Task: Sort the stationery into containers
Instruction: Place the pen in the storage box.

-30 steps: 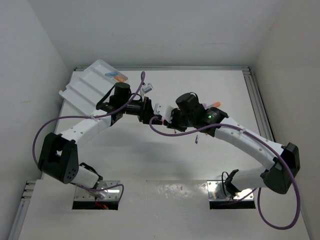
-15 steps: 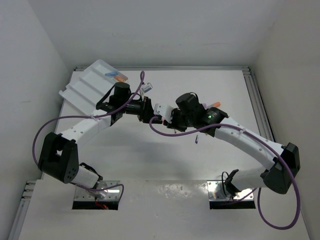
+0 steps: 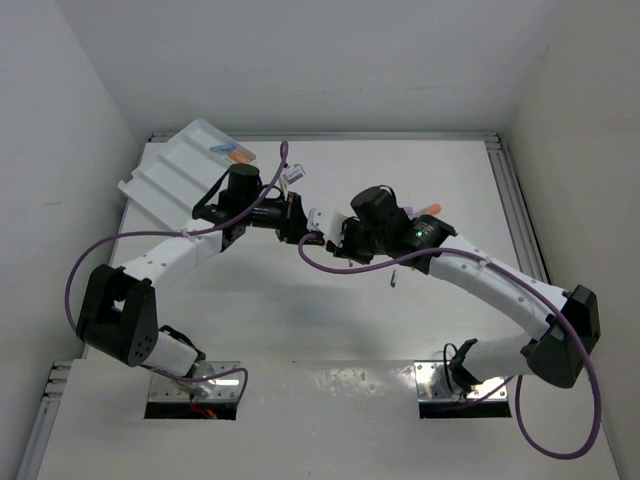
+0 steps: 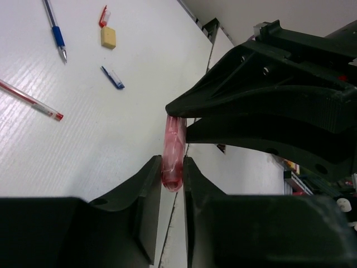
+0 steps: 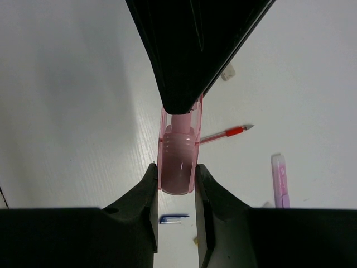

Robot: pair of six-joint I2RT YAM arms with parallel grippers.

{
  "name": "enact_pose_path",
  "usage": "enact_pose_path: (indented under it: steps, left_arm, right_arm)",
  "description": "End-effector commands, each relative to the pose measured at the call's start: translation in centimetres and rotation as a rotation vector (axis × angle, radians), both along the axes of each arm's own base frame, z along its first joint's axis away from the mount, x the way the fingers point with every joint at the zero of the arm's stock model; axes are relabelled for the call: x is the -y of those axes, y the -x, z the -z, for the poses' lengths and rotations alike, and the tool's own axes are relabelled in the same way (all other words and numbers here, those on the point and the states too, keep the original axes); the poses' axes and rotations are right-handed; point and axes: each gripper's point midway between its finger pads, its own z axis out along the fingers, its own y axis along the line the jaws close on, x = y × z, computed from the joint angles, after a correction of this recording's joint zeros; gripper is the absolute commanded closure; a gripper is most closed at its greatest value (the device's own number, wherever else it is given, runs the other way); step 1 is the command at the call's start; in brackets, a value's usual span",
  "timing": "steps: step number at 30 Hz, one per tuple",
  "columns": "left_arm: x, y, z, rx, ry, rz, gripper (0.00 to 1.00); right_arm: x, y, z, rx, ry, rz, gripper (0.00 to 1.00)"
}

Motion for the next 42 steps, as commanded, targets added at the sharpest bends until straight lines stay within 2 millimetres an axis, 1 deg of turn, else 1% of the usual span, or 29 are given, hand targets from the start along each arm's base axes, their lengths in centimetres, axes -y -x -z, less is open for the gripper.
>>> enact_pose_path:
  steps: [1,2,3,5,6,7,9,11,12,13,14,15,16,18,19,20,21,22,23,24,25,26,27,28,30,31,33,38,42]
  left_arm:
    - [0.0,-0.5,-0.7,0.04,0.021,0.003,0.79]
    - [0.0,-0.5,-0.7,0.045,0.023,0.007,0.83]
    - [0.0,-0.5,-0.7,0.048,0.023,0.009,0.92]
    - [-0.2,-0.7,-0.7,0.063,0.017,0.0,1.0]
    - [-0.4,-0.9,-0.9,0.07,0.013,-0.014,1.0]
    - [-0.8,-1.6,-0.7,0.088,-0.001,-0.045,1.0]
    - [-2.1,-2.9,-0.6,0.105,-0.029,-0.106,1.0]
    - [-3.9,-5.5,0.1,0.143,-0.122,-0.221,1.0]
    - [-6.4,-8.2,0.8,0.193,-0.207,-0.335,1.0]
    - [-8.5,-10.3,0.4,0.209,-0.26,-0.415,1.0]
    - [-9.9,-11.7,0.3,0.235,-0.306,-0.47,1.0]
    - [-12.3,-13.8,0.4,0.291,-0.397,-0.561,1.0]
    - [-13.7,-15.6,-0.2,0.327,-0.432,-0.612,1.0]
    - [-18.4,-18.7,-0.6,0.391,-0.554,-0.764,1.0]
    - [-20.5,-20.8,-1.6,0.423,-0.58,-0.835,1.0]
    - [-22.2,-22.1,-2.0,0.447,-0.625,-0.899,1.0]
    - [-23.3,-23.6,-1.2,0.439,-0.649,-0.934,1.0]
    - [-25.1,-25.2,-2.8,0.487,-0.673,-0.974,1.0]
    - [-26.0,-26.1,-2.9,0.488,-0.691,-1.001,1.0]
    - [-27.0,-27.4,-0.6,0.437,-0.743,-1.015,1.0]
    - [-27.8,-28.3,-0.3,0.422,-0.764,-1.031,1.0]
    - [-29.4,-29.6,-2.2,0.444,-0.755,-1.081,1.0]
    - [-30.1,-30.6,0.2,0.392,-0.784,-1.077,1.0]
    - [-31.2,-31.3,0.6,0.377,-0.789,-1.096,1.0]
    - [-31.7,-33.1,1.3,0.369,-0.769,-1.094,1.0]
    - [-32.6,-33.6,1.8,0.359,-0.77,-1.102,1.0]
    - [-32.3,-34.9,2.4,0.36,-0.737,-1.069,1.0]
    - [-31.8,-36.4,4.2,0.31,-0.693,-1.064,1.0]
    - [-31.7,-37.4,4.8,0.314,-0.675,-1.073,1.0]
  right_arm:
    - [-0.9,-0.3,-1.5,0.032,-0.039,-0.014,1.0]
    - [-0.9,-0.3,-1.4,0.034,-0.036,-0.012,1.0]
    - [-0.8,-0.6,-1.4,0.041,-0.035,-0.004,1.0]
    - [-0.9,-1.0,-1.6,0.05,-0.048,0.028,1.0]
    - [-0.8,-1.3,-1.8,0.055,-0.052,0.054,0.91]
    - [-0.4,-1.9,-1.9,0.063,-0.048,0.103,0.64]
    - [0.0,-2.5,-2.2,0.08,-0.051,0.152,0.35]
    - [0.9,-3.2,-2.6,0.064,-0.078,0.211,0.24]
    - [1.1,-3.4,-2.8,0.052,-0.092,0.224,0.24]
    - [2.2,-3.8,-2.8,0.037,-0.095,0.264,0.24]
    - [2.7,-4.1,-2.7,0.03,-0.096,0.285,0.24]
    - [3.3,-4.3,-2.5,0.017,-0.099,0.313,0.24]
    - [4.1,-4.5,-2.3,-0.005,-0.103,0.333,0.24]
    - [5.0,-4.5,-1.7,-0.042,-0.106,0.369,0.24]
    - [5.7,-4.7,-1.5,-0.055,-0.112,0.39,0.24]
    - [6.0,-4.7,-1.1,-0.068,-0.112,0.4,0.24]
    - [6.4,-4.7,-0.9,-0.083,-0.118,0.416,0.24]
    - [6.5,-4.7,-0.8,-0.087,-0.12,0.421,0.24]
    - [6.7,-4.7,-0.6,-0.093,-0.119,0.429,0.24]
    - [6.9,-4.7,-0.4,-0.1,-0.12,0.438,0.24]
    - [7.0,-4.8,-0.4,-0.103,-0.123,0.442,0.25]
    - [7.1,-4.7,-0.1,-0.111,-0.121,0.441,0.25]
    - [7.2,-4.7,0.0,-0.116,-0.121,0.445,0.25]
    - [7.2,-4.7,0.2,-0.123,-0.119,0.444,0.26]
    - [7.6,-4.8,0.5,-0.134,-0.116,0.458,0.26]
    - [7.7,-4.8,0.6,-0.136,-0.114,0.461,0.26]
    - [7.9,-4.9,0.9,-0.143,-0.111,0.471,0.26]
    - [8.2,-5.0,1.6,-0.163,-0.101,0.48,0.27]
    - [8.1,-5.1,2.1,-0.178,-0.105,0.49,0.28]
